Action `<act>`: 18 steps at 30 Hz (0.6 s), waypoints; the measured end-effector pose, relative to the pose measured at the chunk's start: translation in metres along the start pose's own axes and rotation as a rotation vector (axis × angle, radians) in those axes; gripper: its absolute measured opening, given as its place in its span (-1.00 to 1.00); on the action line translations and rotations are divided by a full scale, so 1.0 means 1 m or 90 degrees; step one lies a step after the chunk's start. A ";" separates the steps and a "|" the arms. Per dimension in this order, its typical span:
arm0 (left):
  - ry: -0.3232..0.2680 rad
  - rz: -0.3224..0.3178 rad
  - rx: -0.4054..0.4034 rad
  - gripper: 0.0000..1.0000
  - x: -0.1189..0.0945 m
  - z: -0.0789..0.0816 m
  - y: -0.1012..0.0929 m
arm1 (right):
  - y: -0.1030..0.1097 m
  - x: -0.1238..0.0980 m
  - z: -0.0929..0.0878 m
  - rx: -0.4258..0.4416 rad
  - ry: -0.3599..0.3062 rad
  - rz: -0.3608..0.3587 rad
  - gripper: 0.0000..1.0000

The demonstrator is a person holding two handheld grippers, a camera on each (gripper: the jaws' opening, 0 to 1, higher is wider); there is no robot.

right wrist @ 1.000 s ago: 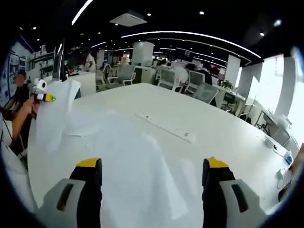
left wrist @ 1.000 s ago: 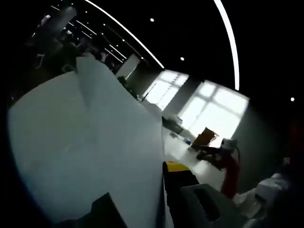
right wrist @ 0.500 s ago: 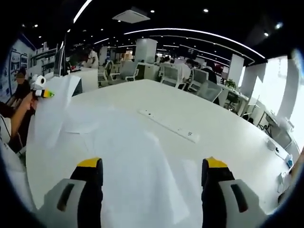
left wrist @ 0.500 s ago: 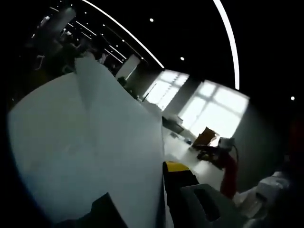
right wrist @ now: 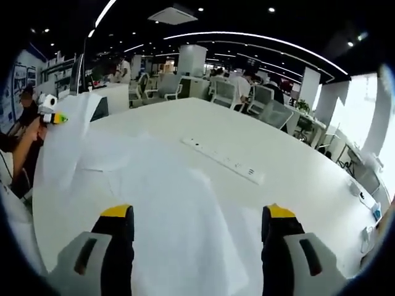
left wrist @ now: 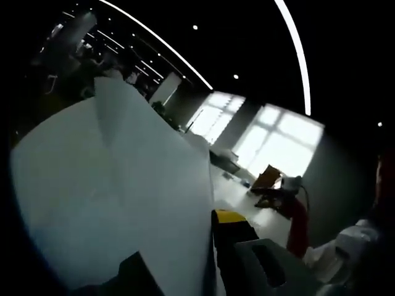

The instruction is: Organize the stack of printing papers by aligning and flattening the scattered papers on the table

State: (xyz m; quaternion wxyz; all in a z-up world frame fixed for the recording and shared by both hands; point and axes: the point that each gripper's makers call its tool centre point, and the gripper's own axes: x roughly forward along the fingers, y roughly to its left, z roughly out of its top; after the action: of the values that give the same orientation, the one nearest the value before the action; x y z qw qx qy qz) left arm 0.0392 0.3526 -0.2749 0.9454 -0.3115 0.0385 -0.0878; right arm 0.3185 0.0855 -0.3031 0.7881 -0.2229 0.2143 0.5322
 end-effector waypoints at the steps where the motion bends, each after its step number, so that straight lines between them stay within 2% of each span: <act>1: 0.000 0.000 0.001 -0.88 0.000 0.000 0.000 | 0.000 0.001 0.000 0.001 0.001 0.002 0.60; 18: 0.001 0.002 0.009 -0.88 0.001 -0.001 0.000 | -0.004 0.013 -0.006 0.012 0.020 0.012 0.60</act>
State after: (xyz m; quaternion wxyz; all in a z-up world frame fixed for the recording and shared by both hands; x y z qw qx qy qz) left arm 0.0397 0.3515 -0.2757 0.9478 -0.3044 0.0389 -0.0867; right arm 0.3255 0.0900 -0.3152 0.7816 -0.2214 0.2336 0.5343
